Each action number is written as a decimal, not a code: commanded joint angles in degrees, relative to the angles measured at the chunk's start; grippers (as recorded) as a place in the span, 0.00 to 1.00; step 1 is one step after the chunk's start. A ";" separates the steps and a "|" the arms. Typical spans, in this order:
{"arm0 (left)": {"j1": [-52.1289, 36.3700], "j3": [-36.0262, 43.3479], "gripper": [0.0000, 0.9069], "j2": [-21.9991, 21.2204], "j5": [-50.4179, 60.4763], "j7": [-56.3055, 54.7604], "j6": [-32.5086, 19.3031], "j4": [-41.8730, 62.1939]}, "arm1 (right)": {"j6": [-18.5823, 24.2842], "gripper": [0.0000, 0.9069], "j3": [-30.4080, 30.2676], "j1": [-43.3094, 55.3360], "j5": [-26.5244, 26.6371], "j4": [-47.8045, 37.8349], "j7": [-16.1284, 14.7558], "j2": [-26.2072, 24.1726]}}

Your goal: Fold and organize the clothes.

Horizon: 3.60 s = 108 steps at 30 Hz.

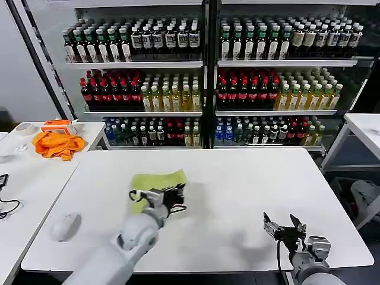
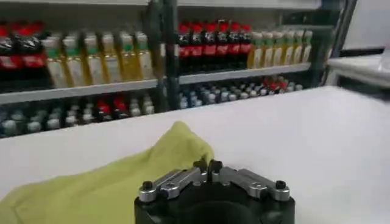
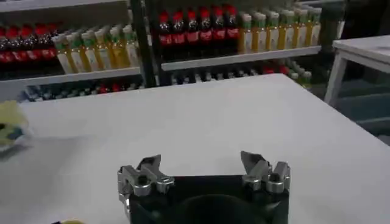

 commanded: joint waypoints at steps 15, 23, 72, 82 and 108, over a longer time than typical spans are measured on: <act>2.71 -8.22 1.00 -10.45 -6.99 -0.73 -15.17 -0.85 | 2.44 1.00 -6.62 12.21 9.00 -4.41 -1.36 -1.11; 14.97 -20.05 1.00 -1.05 -0.74 -0.77 -17.37 -7.51 | 3.93 1.00 -16.45 25.31 20.28 -14.65 -1.69 2.20; 28.02 -27.59 1.00 -4.61 1.64 0.72 -19.77 -11.49 | 6.63 0.00 -25.78 46.09 13.58 -47.39 -2.53 14.98; 28.65 -27.35 1.00 -4.59 1.76 1.11 -19.70 -11.56 | 5.10 0.00 -24.08 49.83 13.20 -50.48 -3.56 11.66; 31.21 -26.85 1.00 -4.79 6.29 2.33 -19.55 -13.20 | 8.58 1.00 -23.34 50.02 2.02 -44.74 -9.11 2.53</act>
